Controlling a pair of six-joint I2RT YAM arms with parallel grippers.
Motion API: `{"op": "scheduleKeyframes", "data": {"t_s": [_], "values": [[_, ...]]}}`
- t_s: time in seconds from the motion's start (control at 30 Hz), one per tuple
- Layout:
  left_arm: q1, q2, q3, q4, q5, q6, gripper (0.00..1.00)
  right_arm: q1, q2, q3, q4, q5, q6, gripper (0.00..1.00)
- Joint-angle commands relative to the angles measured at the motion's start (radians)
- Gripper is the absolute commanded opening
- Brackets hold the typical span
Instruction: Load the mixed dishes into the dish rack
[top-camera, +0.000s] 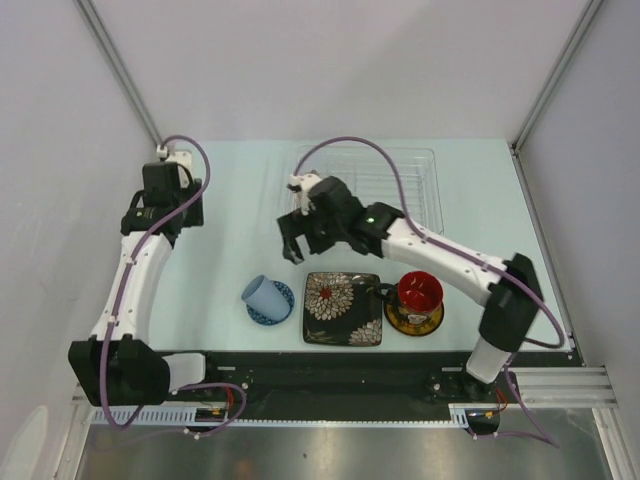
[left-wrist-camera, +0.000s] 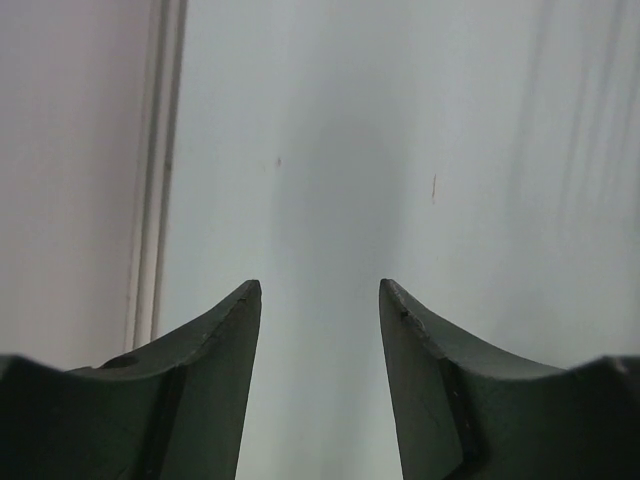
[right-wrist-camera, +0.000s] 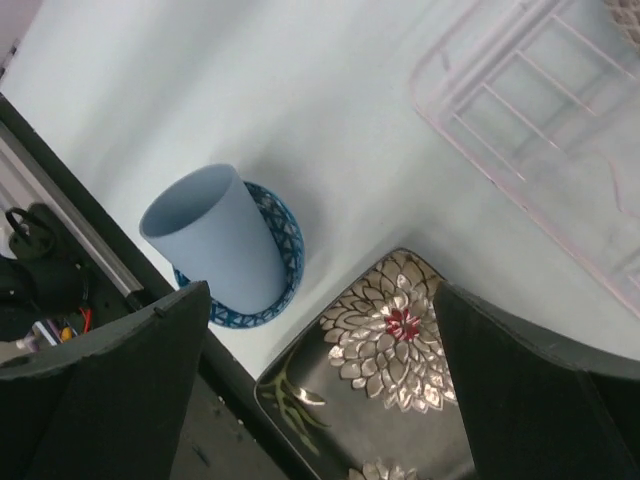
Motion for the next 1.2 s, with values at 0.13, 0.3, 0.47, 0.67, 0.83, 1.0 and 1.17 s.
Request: {"op": "scheduleKeyframes", "data": {"t_s": [0.13, 0.3, 0.47, 0.67, 0.83, 1.0, 1.17], "values": [[0.106, 0.007, -0.142, 0.131, 0.152, 0.004, 0.55, 0.156, 0.436, 0.675, -0.436, 0.155, -0.131, 1.00], [0.147, 0.042, -0.132, 0.146, 0.215, -0.005, 0.55, 0.179, 0.534, 0.798, -0.535, 0.164, -0.136, 1.00], [0.152, 0.073, -0.119, 0.158, 0.236, -0.016, 0.55, 0.198, 0.585, 0.828, -0.590, 0.181, -0.136, 1.00], [0.152, 0.073, -0.141, 0.174, 0.235, -0.029, 0.58, 0.199, 0.594, 0.825, -0.591, 0.175, -0.133, 1.00], [0.152, 0.050, -0.170, 0.183, 0.238, -0.017, 0.58, 0.206, 0.633, 0.895, -0.588, 0.175, -0.127, 1.00], [0.152, 0.048, -0.173, 0.184, 0.238, -0.003, 0.59, 0.209, 0.677, 0.961, -0.587, 0.158, -0.128, 1.00], [0.152, 0.051, -0.178, 0.190, 0.241, -0.011, 0.59, 0.207, 0.699, 0.952, -0.585, 0.150, -0.125, 1.00]]}}
